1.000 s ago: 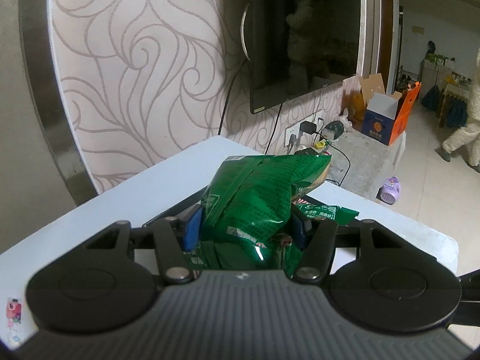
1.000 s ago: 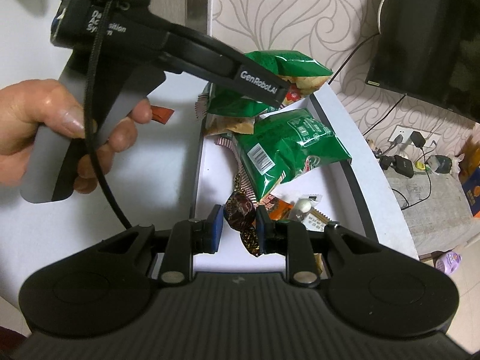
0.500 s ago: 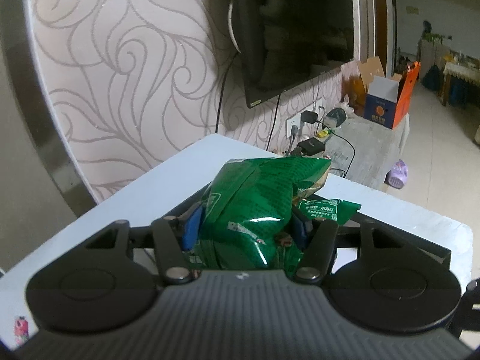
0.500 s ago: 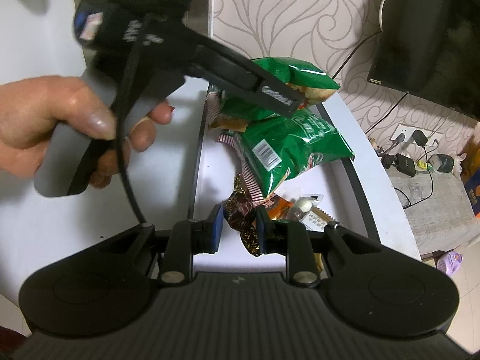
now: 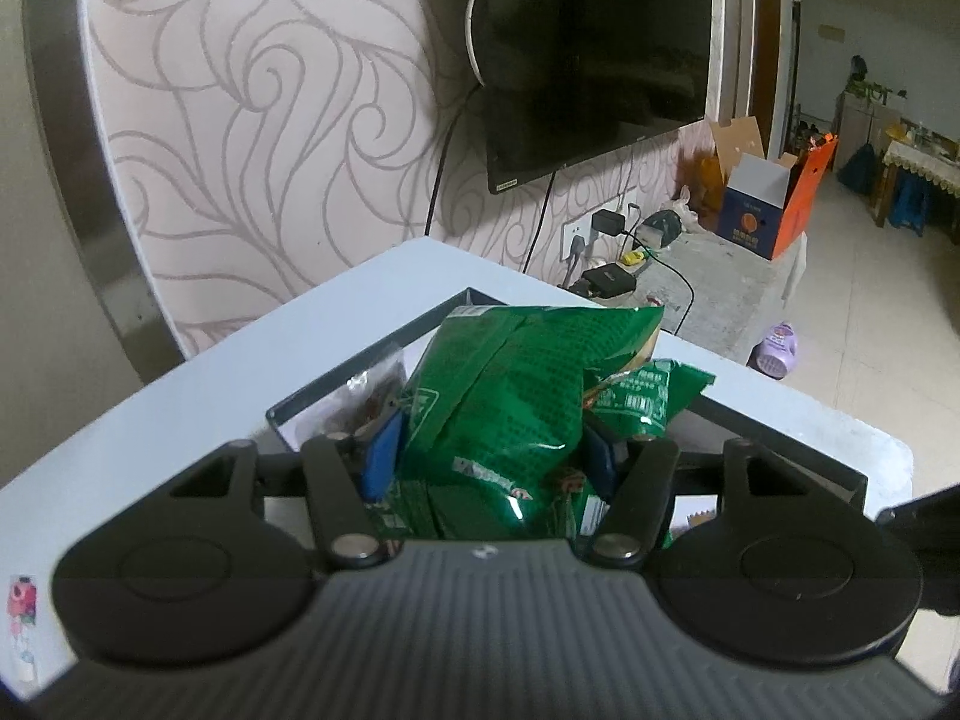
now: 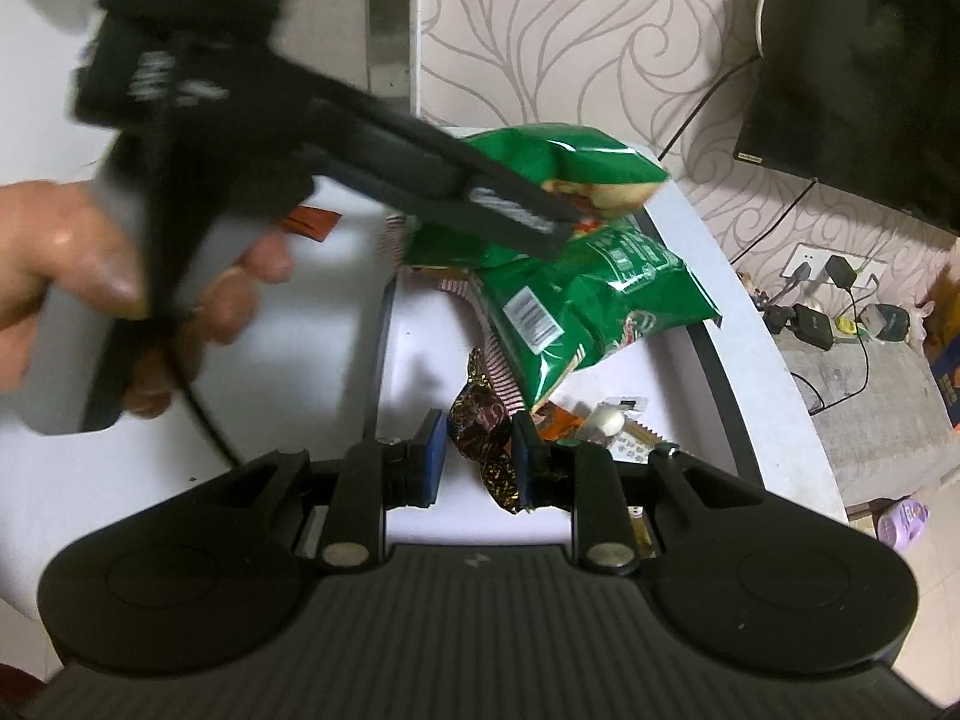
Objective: Organize snacks
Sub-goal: 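Lower the green bag into the box with the left tool while the right tool releases the chocolate there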
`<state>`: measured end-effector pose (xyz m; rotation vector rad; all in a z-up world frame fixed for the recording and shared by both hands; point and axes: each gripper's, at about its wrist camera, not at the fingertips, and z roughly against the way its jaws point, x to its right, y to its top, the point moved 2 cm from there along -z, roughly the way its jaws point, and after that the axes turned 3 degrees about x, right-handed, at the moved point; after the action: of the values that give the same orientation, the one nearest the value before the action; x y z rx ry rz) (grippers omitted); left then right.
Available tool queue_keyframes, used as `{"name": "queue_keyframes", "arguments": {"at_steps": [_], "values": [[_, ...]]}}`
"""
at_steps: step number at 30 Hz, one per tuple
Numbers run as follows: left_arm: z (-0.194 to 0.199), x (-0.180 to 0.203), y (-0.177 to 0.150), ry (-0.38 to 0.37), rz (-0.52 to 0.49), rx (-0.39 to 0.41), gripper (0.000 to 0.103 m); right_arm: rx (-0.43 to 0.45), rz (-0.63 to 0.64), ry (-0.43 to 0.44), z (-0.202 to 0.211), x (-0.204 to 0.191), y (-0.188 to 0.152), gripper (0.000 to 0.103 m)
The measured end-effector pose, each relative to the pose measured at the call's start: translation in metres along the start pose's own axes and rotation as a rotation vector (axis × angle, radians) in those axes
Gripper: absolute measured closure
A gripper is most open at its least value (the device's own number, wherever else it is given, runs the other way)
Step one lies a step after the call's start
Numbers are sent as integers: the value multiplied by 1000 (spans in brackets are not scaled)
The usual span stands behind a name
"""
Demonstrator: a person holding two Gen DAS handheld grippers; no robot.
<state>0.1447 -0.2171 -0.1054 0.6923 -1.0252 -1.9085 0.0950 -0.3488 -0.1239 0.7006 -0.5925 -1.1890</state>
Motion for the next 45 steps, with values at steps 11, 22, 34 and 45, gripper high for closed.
{"name": "queue_keyframes", "arguments": {"at_steps": [11,22,34,45], "values": [[12,-5,-6,9,32,-9,37,-12,4,7,-11,-10,2,75],[26,-7,-6,18,27,6,32,-1,-14,-2,-8,-13,-2,75],[38,-4,-6,40,35,24,32,32,3,13,1,-16,0,73],[45,3,-7,67,77,56,32,116,51,60,24,-13,9,36]]}}
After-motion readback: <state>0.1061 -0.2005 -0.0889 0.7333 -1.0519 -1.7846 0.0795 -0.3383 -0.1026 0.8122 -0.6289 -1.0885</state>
